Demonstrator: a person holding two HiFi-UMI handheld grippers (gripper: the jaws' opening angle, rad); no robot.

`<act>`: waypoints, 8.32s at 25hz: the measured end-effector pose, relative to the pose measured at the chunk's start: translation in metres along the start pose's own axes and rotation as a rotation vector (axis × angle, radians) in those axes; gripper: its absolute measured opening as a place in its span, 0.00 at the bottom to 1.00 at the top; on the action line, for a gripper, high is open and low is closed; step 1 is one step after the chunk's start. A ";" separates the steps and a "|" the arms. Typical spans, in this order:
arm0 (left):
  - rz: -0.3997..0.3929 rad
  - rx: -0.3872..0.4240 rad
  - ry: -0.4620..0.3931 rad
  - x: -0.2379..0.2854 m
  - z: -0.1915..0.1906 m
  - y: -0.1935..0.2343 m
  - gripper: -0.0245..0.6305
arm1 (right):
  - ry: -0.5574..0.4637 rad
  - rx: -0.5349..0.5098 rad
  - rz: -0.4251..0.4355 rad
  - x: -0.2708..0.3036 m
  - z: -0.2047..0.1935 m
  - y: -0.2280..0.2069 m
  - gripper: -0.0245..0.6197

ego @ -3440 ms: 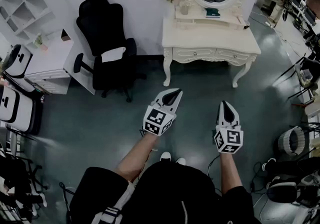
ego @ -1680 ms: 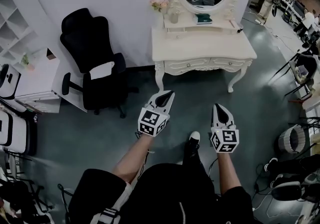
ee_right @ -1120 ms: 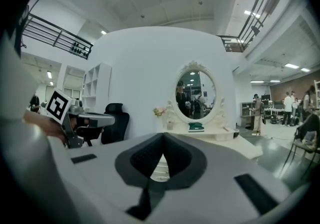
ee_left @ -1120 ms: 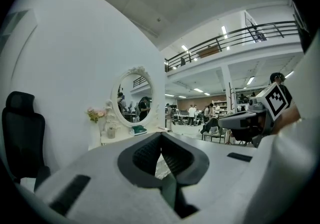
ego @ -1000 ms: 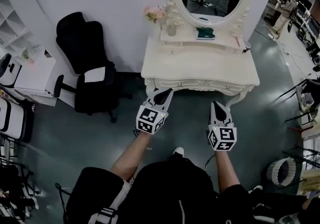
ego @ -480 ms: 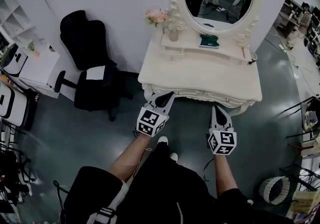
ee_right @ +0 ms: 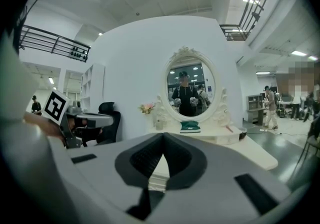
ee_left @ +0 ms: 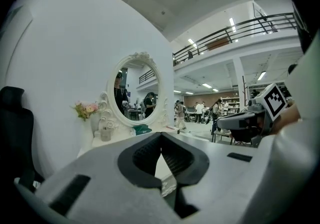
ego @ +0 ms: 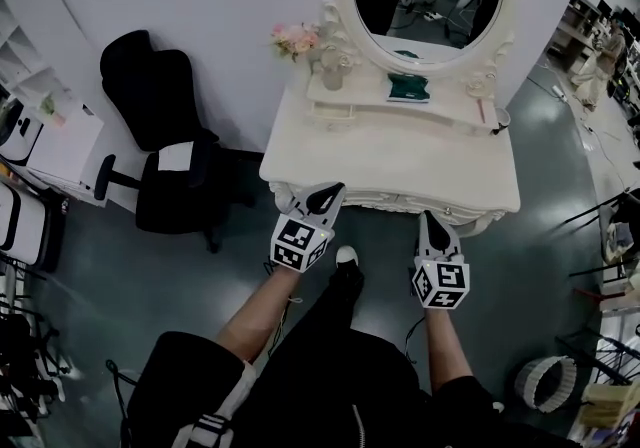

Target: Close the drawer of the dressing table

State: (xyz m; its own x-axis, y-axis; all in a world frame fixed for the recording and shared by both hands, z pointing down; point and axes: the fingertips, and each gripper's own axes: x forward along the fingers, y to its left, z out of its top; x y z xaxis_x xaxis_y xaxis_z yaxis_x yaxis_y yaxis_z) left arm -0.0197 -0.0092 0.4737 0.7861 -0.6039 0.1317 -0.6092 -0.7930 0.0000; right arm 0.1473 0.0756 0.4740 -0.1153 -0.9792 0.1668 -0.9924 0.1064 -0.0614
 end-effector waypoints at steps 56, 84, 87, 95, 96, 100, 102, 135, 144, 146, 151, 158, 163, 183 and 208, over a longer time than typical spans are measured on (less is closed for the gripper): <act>0.230 -0.031 0.026 0.262 0.032 0.219 0.05 | 0.046 -0.051 0.184 0.359 0.062 -0.142 0.04; 0.392 -0.244 0.198 0.201 -0.103 0.232 0.30 | 0.186 -0.051 0.287 0.359 0.001 -0.085 0.04; 0.402 -0.277 0.229 0.200 -0.123 0.229 0.31 | 0.189 -0.052 0.279 0.357 0.000 -0.088 0.04; 0.409 -0.366 0.309 0.194 -0.168 0.220 0.31 | 0.206 -0.052 0.271 0.353 -0.007 -0.092 0.04; 0.410 -0.362 0.318 0.195 -0.172 0.221 0.31 | 0.207 -0.054 0.271 0.353 -0.007 -0.093 0.04; 0.419 -0.350 0.354 0.198 -0.182 0.227 0.31 | 0.213 -0.052 0.264 0.351 -0.009 -0.096 0.04; 0.417 -0.357 0.369 0.202 -0.187 0.230 0.32 | 0.215 -0.049 0.256 0.350 -0.009 -0.099 0.04; 0.447 -0.734 0.357 0.237 -0.243 0.263 0.19 | 0.210 -0.009 0.092 0.329 -0.009 -0.172 0.04; 0.476 -0.674 0.338 0.238 -0.224 0.264 0.19 | 0.210 -0.011 0.093 0.325 -0.009 -0.173 0.04; 0.478 -0.669 0.338 0.239 -0.224 0.264 0.19 | 0.208 -0.012 0.093 0.325 -0.008 -0.173 0.04; 0.476 -0.670 0.341 0.241 -0.223 0.267 0.19 | 0.204 -0.013 0.092 0.327 -0.004 -0.172 0.04; 0.469 -0.667 0.350 0.248 -0.224 0.274 0.19 | 0.209 -0.009 0.089 0.332 -0.006 -0.174 0.04; 0.462 -0.667 0.361 0.252 -0.228 0.277 0.19 | 0.210 -0.008 0.089 0.336 -0.006 -0.174 0.04; 0.466 -0.667 0.386 0.275 -0.236 0.298 0.19 | 0.213 -0.001 0.075 0.349 -0.006 -0.189 0.04; 0.478 -0.641 0.399 0.298 -0.231 0.319 0.20 | 0.226 0.010 0.045 0.345 -0.013 -0.204 0.04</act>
State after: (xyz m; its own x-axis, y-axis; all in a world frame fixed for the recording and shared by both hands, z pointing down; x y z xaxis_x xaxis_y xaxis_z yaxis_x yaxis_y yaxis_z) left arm -0.0041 -0.4231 0.7414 0.4116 -0.6907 0.5946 -0.8976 -0.1942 0.3957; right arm 0.3090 -0.2820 0.5570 -0.1672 -0.9099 0.3797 -0.9857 0.1465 -0.0831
